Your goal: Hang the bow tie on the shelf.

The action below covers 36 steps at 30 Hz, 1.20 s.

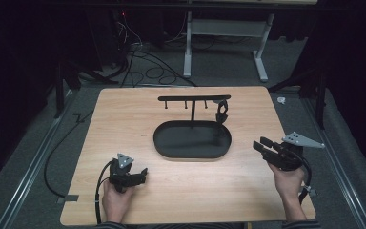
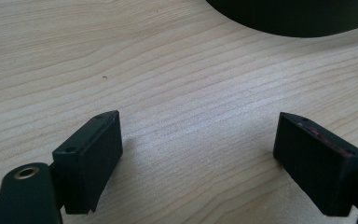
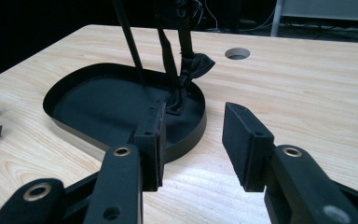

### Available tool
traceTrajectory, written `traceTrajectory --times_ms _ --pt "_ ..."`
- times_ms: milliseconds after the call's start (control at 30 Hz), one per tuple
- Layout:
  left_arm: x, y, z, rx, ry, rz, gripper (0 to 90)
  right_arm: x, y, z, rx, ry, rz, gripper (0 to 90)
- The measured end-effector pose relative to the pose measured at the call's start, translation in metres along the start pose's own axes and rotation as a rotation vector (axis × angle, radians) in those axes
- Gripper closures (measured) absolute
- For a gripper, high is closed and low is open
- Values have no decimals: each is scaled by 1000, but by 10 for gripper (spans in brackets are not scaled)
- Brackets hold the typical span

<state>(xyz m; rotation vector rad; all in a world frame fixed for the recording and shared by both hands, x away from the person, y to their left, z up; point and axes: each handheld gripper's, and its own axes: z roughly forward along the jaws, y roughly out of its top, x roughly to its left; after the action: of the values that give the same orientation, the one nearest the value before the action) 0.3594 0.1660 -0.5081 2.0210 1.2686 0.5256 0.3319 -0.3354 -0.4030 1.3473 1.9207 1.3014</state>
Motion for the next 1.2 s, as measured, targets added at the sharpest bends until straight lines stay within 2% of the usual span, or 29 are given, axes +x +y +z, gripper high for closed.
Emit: traceTrajectory --times_ms 867,1200 --pt "0 0 0 0 0 0 160 4 -18 7 34 27 25 607" --pt "0 0 0 0 0 0 160 4 -29 12 52 36 48 606"
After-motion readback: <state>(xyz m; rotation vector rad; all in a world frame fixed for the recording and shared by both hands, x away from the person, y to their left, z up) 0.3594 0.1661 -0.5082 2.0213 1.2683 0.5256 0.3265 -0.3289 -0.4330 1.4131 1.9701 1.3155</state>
